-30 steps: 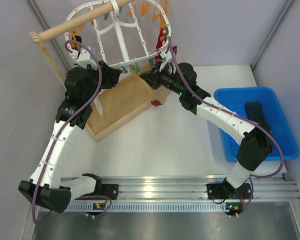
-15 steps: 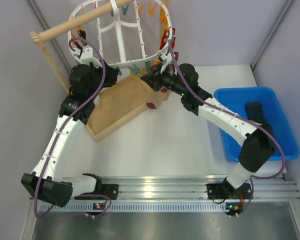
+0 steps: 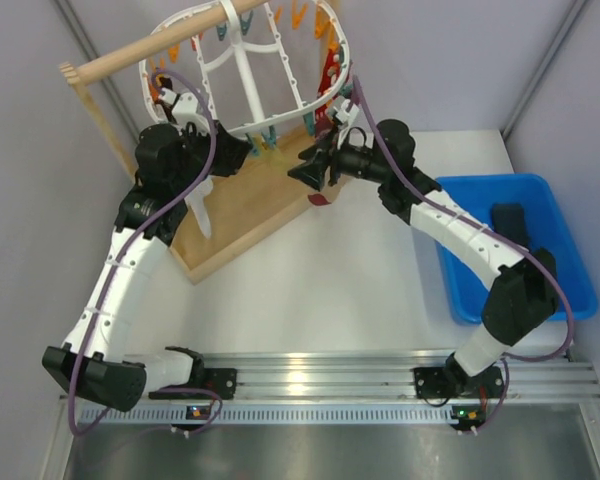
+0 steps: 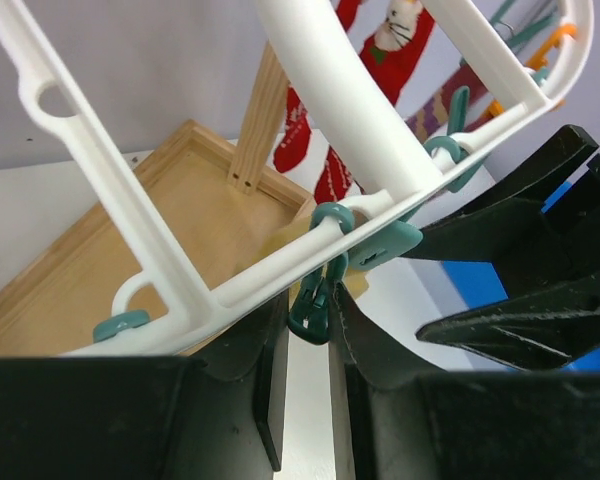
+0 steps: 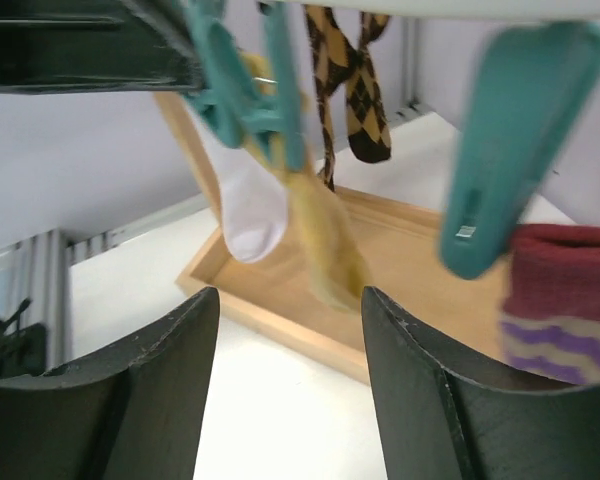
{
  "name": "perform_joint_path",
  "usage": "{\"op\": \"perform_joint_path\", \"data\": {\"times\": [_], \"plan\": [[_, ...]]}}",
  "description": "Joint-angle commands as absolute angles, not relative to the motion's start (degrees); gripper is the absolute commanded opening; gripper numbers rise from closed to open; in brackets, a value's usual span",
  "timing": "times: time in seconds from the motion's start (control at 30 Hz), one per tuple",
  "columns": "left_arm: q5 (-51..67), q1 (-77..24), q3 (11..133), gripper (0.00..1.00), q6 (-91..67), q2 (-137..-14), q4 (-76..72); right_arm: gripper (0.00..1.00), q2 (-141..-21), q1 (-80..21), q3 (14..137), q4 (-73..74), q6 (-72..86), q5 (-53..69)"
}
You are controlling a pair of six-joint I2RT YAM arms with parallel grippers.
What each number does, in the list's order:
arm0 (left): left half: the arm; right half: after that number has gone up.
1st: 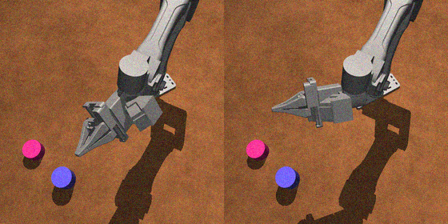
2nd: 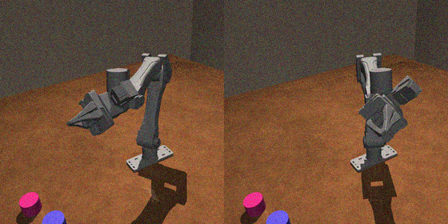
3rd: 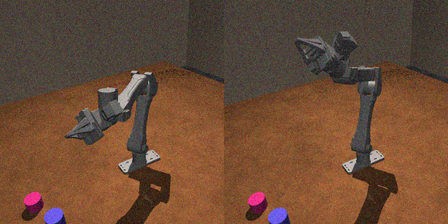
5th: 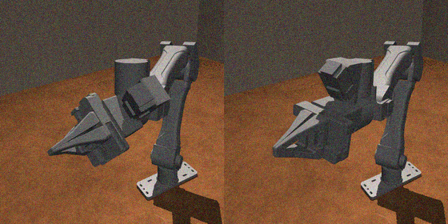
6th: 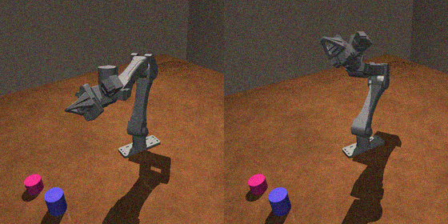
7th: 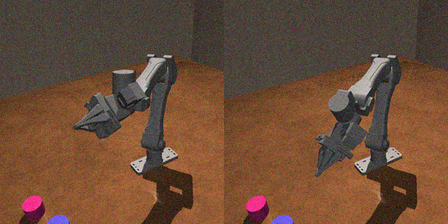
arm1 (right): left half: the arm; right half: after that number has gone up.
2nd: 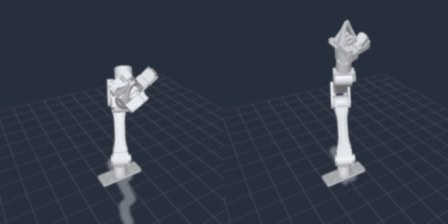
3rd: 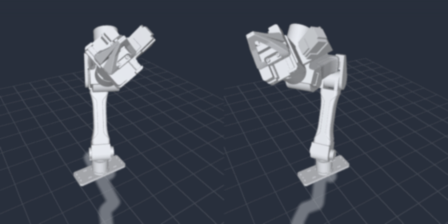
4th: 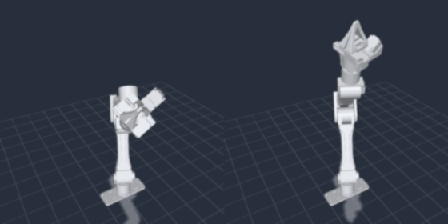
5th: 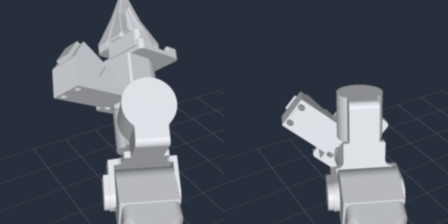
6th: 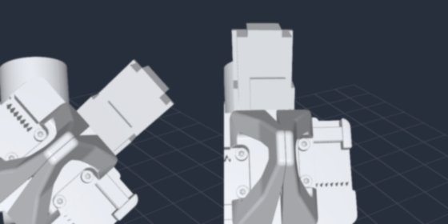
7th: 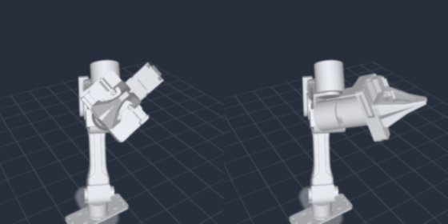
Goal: Clip the socks to the hanger
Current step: Open the clamp at the hanger.
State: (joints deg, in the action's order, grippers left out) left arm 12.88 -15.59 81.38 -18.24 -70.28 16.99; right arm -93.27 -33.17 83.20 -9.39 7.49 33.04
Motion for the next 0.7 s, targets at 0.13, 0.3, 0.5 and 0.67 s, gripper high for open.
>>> {"op": "perform_joint_path", "data": {"times": [0.13, 0.3, 0.5, 0.67], "plan": [[24.16, -15.56, 86.04, 0.02, -14.15, -72.33, 19.07, 0.57, -86.92, -33.57, 82.61, -20.91, 11.86, 50.79], [28.29, -15.56, 85.96, 0.04, -13.18, -72.16, 17.93, 0.57, -90.78, -35.42, 89.19, -18.47, 11.69, 51.07], [31.11, -15.56, 86.04, 0.04, -12.83, -71.72, 17.05, 0.57, -96.41, -36.21, 93.51, -14.41, 9.67, 48.52], [32.52, -15.56, 86.04, 0.02, -12.31, -71.81, 16.79, 0.57, -99.22, -36.82, 95.35, -15.82, 9.76, 47.55]]}}
